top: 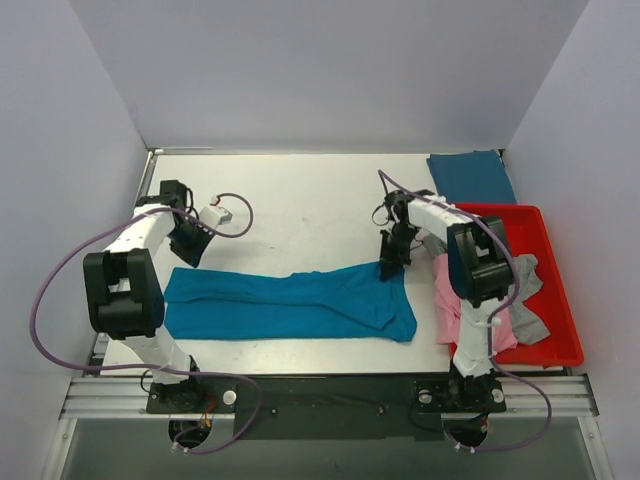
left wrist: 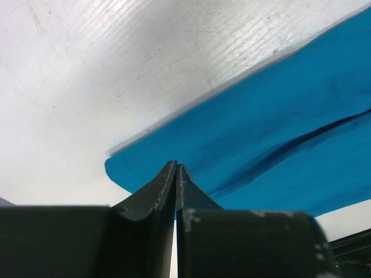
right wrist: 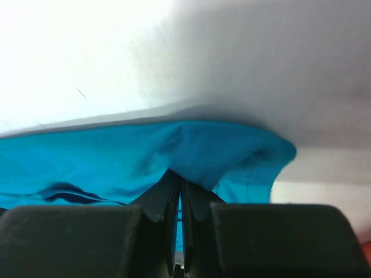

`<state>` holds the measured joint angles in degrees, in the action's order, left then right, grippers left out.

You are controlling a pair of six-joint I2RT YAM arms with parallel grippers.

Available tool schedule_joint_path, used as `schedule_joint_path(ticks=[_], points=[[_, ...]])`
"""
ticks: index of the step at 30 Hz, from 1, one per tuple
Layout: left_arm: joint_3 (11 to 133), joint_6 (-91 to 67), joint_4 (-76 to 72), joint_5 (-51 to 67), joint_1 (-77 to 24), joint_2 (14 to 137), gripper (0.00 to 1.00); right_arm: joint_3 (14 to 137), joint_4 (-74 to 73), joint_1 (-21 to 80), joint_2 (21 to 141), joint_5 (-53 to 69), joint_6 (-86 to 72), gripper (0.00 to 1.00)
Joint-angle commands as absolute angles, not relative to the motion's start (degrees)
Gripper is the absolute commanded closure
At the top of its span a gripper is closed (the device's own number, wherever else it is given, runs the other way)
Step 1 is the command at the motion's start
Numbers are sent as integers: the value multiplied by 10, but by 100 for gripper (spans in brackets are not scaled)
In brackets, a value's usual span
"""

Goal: Fold and stack the t-shirts
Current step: Rotate the tshirt 90 degrees

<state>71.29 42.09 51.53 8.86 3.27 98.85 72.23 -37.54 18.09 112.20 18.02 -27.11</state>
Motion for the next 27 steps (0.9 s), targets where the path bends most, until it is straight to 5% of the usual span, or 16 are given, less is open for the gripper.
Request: schedule_joint_path(ticks=[1, 6, 9, 13, 22, 27], points=[[746, 409, 526, 88, 41, 976, 87, 919, -444, 154, 1247, 137, -263, 100], [742, 407, 520, 81, 46, 979, 87, 1338, -584, 134, 1459, 147, -242, 100], [725, 396, 519, 100, 44, 980, 87, 1447, -572, 118, 1493, 201, -258, 100], [688, 401, 516, 101, 32, 985, 87, 1318, -426, 105, 1382, 233, -251, 100], [606, 445, 472, 42, 39, 1000, 88, 989, -414, 115, 1162, 167, -228, 100], [556, 447, 463, 25, 43, 989, 88, 845, -402, 145, 1150, 154, -274, 100]])
